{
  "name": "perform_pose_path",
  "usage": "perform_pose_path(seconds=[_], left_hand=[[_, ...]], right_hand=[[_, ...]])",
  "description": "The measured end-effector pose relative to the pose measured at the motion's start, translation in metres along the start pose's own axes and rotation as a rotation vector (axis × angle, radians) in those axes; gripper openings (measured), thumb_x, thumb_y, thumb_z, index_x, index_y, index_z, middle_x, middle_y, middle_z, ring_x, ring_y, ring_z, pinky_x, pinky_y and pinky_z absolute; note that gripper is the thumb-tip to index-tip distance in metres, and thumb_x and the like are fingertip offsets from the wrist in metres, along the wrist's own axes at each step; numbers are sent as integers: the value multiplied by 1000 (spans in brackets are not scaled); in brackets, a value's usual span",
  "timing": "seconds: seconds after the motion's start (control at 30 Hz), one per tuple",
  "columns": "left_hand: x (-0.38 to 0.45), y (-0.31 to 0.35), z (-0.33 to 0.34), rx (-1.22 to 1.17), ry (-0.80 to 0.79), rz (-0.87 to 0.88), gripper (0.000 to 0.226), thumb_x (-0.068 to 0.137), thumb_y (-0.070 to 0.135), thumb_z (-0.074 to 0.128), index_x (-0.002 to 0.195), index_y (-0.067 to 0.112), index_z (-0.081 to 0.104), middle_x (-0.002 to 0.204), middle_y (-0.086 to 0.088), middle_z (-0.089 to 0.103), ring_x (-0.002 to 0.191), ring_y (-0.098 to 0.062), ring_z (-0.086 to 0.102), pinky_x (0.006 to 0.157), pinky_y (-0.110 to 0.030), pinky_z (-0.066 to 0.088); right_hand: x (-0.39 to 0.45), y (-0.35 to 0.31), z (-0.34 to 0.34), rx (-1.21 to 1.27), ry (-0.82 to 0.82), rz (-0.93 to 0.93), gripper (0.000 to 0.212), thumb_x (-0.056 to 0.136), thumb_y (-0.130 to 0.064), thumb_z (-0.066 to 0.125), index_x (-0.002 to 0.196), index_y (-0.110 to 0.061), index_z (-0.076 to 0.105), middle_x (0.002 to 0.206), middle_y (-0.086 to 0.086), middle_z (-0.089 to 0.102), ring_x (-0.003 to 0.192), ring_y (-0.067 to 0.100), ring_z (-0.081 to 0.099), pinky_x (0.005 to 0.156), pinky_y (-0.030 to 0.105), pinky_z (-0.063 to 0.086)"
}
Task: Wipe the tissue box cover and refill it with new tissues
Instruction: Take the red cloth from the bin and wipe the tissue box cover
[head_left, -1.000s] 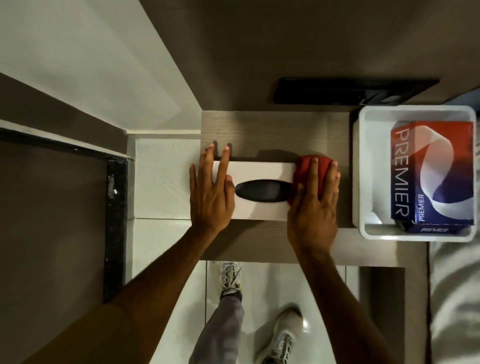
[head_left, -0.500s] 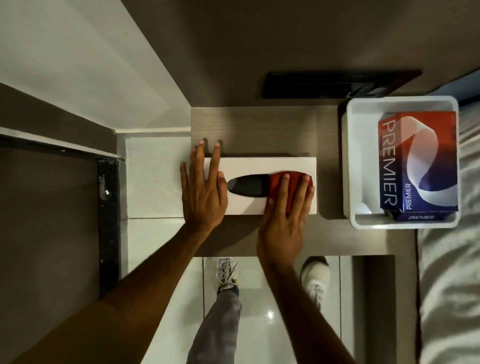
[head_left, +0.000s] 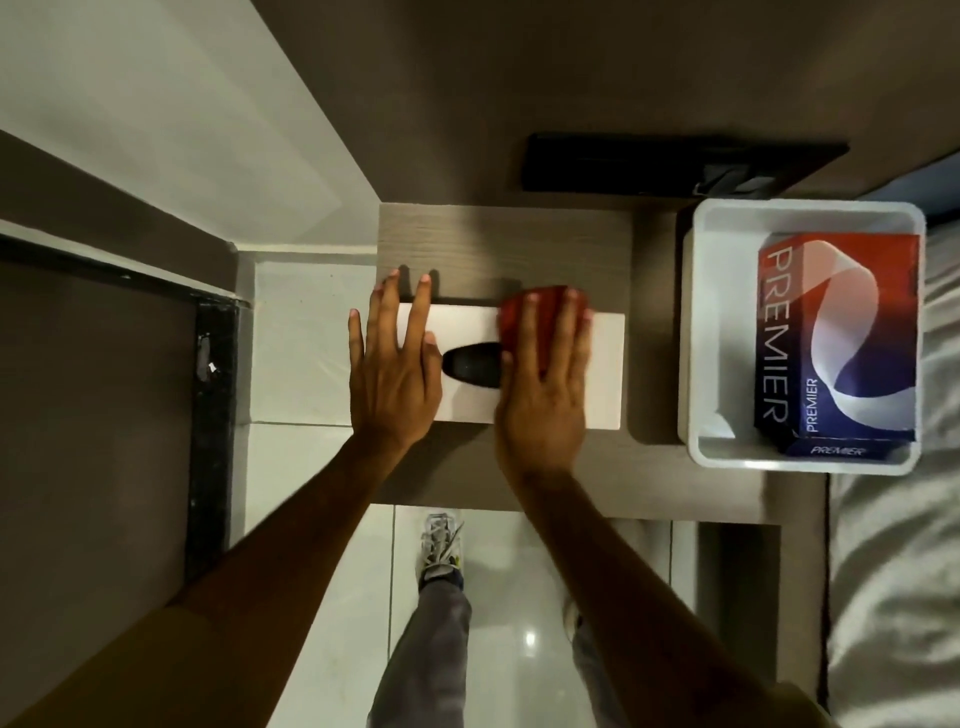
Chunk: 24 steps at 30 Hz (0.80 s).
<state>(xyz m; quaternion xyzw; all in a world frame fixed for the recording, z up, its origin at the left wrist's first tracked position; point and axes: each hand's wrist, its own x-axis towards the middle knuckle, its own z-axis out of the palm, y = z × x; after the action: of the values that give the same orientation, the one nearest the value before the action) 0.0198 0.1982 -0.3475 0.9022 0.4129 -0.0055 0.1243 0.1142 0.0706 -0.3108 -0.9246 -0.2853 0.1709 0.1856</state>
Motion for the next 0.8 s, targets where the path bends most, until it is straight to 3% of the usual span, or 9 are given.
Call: perform_pose_path(seconds=[0.1, 0.17, 0.23, 0.3, 0.43, 0.53, 0.7, 0.8], left_hand=[[-4, 2, 2, 8, -15, -1, 56, 108, 39, 27, 162, 30, 13, 171, -6, 13, 159, -26, 14, 129, -53, 12], [-4, 3, 0, 7, -19, -8, 55, 108, 39, 22, 162, 30, 13, 171, -7, 12, 159, -26, 14, 129, -53, 13], [-3, 2, -2, 14, -14, -7, 55, 107, 40, 20, 161, 30, 15, 171, -7, 14, 159, -27, 15, 128, -54, 14], [-3, -3, -3, 27, -7, -5, 55, 108, 41, 22, 161, 30, 16, 171, -7, 14, 159, -27, 16, 128, -54, 14], [-5, -12, -2, 29, -2, -17, 55, 108, 38, 26, 161, 30, 15, 171, -8, 13, 159, -26, 14, 129, -53, 12], [-8, 1, 2, 10, -13, -32, 56, 107, 36, 26, 162, 29, 15, 171, -8, 13, 159, -26, 13, 129, -53, 12], [-4, 7, -1, -3, -19, -5, 54, 108, 36, 23, 161, 27, 18, 170, -8, 16, 158, -26, 16, 128, -53, 14], [1, 3, -4, 11, -28, 5, 54, 108, 36, 23, 161, 27, 19, 170, -8, 17, 158, -27, 17, 128, -54, 14]], right_hand=[[-9, 6, 3, -117, -145, -338, 95, 91, -3, 63, 164, -27, 7, 172, 7, -4, 158, 31, -4, 121, 52, 32], [-9, 24, -4, -116, -94, -236, 90, 94, -8, 63, 164, -28, 10, 172, 8, 0, 158, 31, -1, 124, 52, 25], [-11, 37, -14, -16, 2, 44, 73, 104, -26, 51, 164, -29, 10, 172, 6, -3, 158, 31, -2, 119, 58, 33], [-26, 31, -14, 47, 31, 168, 66, 107, -32, 42, 164, -29, 8, 172, 4, -6, 158, 32, -5, 112, 61, 42], [-69, -1, 5, 11, -72, -35, 90, 94, 0, 56, 164, -30, 8, 172, 2, -9, 158, 32, -4, 99, 48, 57], [-63, 19, 0, -64, -149, -218, 98, 91, -1, 64, 164, -30, 5, 172, 1, -9, 159, 27, -5, 114, 49, 45], [-49, 3, 1, 63, 2, 117, 79, 99, -14, 55, 164, -25, 11, 172, 6, -3, 159, 31, -5, 118, 57, 36], [-47, -20, 17, 64, -22, -40, 77, 95, -4, 50, 163, -23, 19, 172, 9, 3, 159, 32, -4, 118, 55, 38]])
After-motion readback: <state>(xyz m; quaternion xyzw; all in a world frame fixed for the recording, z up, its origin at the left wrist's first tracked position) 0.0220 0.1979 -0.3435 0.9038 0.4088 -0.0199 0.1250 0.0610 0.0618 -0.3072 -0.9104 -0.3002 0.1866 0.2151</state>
